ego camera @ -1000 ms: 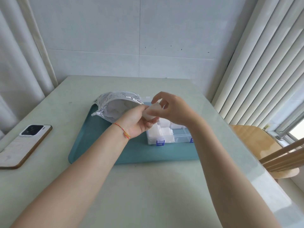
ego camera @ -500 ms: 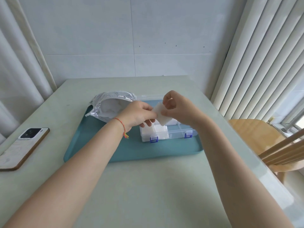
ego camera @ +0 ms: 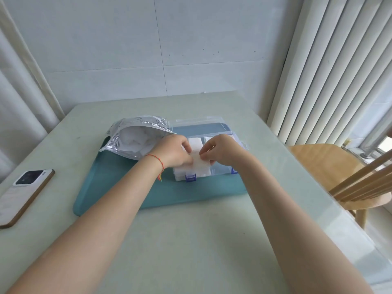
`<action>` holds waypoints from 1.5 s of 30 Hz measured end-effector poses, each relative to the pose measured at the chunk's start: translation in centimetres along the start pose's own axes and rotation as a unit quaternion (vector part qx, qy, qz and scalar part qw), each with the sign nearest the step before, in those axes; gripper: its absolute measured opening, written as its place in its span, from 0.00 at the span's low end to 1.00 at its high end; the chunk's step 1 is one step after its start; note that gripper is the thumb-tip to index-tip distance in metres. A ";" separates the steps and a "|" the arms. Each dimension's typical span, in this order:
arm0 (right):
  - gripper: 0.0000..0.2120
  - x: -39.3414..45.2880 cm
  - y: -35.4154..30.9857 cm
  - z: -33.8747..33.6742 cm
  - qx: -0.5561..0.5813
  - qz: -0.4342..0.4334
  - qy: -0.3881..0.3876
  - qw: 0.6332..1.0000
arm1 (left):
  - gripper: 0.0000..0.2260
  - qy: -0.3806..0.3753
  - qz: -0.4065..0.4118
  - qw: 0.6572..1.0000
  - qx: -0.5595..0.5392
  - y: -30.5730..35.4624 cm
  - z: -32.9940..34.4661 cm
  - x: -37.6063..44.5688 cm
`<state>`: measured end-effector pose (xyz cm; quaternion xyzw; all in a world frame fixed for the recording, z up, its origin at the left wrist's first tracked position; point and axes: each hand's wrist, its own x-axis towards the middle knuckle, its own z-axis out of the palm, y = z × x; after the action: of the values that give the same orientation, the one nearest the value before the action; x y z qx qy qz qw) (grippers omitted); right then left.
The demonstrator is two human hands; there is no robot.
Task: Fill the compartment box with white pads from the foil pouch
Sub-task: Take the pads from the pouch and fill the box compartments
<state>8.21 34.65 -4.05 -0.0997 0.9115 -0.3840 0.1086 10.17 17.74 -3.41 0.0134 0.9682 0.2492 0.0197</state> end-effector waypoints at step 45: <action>0.22 3.8 -12.9 10.2 -0.102 -0.115 0.077 0.985 | 0.18 0.262 -0.011 0.960 -0.092 -13.5 -7.9 -3.1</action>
<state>8.68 17.88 -2.11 -0.1846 0.9341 -0.3051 -0.0178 12.74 2.03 -2.88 -0.0655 0.9122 0.3319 -0.2311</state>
